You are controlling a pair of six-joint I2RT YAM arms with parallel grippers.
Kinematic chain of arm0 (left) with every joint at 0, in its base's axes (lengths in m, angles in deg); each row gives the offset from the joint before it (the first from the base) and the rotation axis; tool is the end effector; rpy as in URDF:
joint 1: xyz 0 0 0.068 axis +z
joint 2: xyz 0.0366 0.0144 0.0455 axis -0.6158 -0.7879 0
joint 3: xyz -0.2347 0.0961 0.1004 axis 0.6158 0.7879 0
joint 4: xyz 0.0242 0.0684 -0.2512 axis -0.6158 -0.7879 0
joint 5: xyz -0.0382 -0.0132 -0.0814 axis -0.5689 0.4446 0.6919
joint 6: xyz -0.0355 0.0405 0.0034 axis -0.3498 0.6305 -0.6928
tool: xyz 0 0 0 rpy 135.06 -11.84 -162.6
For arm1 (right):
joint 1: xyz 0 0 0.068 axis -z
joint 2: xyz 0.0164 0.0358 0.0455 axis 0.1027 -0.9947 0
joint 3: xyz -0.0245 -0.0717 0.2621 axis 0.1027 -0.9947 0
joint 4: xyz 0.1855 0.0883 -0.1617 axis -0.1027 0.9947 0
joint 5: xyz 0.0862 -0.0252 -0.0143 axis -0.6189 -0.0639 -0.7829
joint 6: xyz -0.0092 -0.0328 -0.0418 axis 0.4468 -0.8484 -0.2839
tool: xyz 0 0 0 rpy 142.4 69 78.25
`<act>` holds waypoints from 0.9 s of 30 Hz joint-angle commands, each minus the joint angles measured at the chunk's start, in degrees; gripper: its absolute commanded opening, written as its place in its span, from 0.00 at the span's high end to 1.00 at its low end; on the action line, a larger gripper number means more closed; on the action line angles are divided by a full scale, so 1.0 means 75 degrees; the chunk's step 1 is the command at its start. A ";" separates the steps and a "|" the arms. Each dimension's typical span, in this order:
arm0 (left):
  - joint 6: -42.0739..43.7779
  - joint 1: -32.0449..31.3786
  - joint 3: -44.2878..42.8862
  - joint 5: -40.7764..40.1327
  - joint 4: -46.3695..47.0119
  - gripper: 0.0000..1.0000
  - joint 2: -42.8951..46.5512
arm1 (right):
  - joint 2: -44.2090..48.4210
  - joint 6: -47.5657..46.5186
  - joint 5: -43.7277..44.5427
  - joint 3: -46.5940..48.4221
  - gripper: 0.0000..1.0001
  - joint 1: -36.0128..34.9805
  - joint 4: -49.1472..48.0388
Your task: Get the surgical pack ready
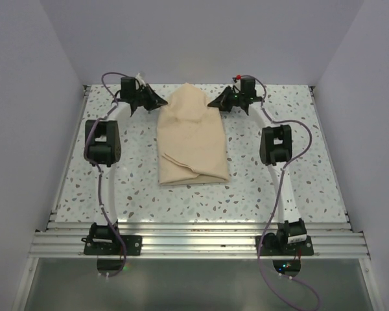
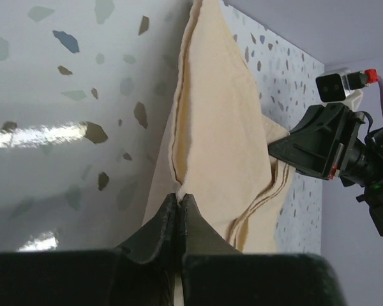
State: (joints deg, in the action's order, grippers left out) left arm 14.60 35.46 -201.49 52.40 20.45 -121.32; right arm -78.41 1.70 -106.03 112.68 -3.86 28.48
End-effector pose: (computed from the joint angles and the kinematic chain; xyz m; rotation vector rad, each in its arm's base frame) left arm 0.5607 -0.0460 0.1479 -0.3883 2.2049 -1.1199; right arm 0.5927 0.1266 0.1187 0.3202 2.2802 1.3857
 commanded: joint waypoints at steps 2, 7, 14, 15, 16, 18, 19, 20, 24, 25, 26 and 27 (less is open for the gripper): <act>0.0169 -0.0024 0.1047 0.0688 0.0110 1.00 0.1811 | 0.1961 -0.0463 -0.0524 -0.0424 1.00 -0.0070 0.0844; 0.0733 -0.0059 0.2045 0.0748 -0.0417 1.00 0.2993 | 0.2982 -0.0734 -0.0723 -0.1466 1.00 -0.0093 0.1200; 0.1494 -0.0106 0.3428 0.0771 -0.1119 1.00 0.4366 | 0.4599 -0.1600 -0.0677 -0.3609 1.00 -0.0222 0.2007; 0.1623 -0.0152 0.3546 0.0725 -0.1225 1.00 0.4495 | 0.4775 -0.1786 -0.0642 -0.3857 0.99 -0.0234 0.2055; 0.1809 -0.0164 0.3675 0.0678 -0.1307 1.00 0.4752 | 0.5114 -0.1858 -0.0630 -0.4126 0.99 -0.0234 0.2044; 0.1893 -0.0199 0.4132 0.0700 -0.1378 1.00 0.5127 | 0.5350 -0.2080 -0.0583 -0.4771 0.99 -0.0246 0.2126; 0.1917 -0.0223 0.4296 0.0712 -0.1367 1.00 0.5246 | 0.5595 -0.2139 -0.0583 -0.4936 0.99 -0.0234 0.2173; 0.1940 -0.0269 0.4587 0.0747 -0.1378 1.00 0.5374 | 0.5713 -0.2186 -0.0548 -0.5274 0.99 -0.0246 0.2208; 0.1987 -0.0410 0.5094 0.0818 -0.1531 1.00 0.6020 | 0.6336 -0.2409 -0.0384 -0.6086 0.99 -0.0234 0.2185; 0.1952 -0.0445 0.5187 0.0830 -0.1554 1.00 0.6299 | 0.6394 -0.2456 -0.0395 -0.6179 0.99 -0.0246 0.2208; 0.1929 -0.0538 0.5420 0.0818 -0.1578 1.00 0.6475 | 0.6499 -0.2526 -0.0407 -0.6319 0.99 -0.0234 0.2359; 0.1905 -0.0586 0.5538 0.0806 -0.1566 1.00 0.6802 | 0.6546 -0.2654 -0.0419 -0.6366 0.99 -0.0246 0.2453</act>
State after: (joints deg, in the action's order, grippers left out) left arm 27.69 32.38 -161.97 56.81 9.19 -77.63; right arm -34.57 -14.84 -108.63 66.21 -5.79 44.70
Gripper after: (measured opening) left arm 0.022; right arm 0.076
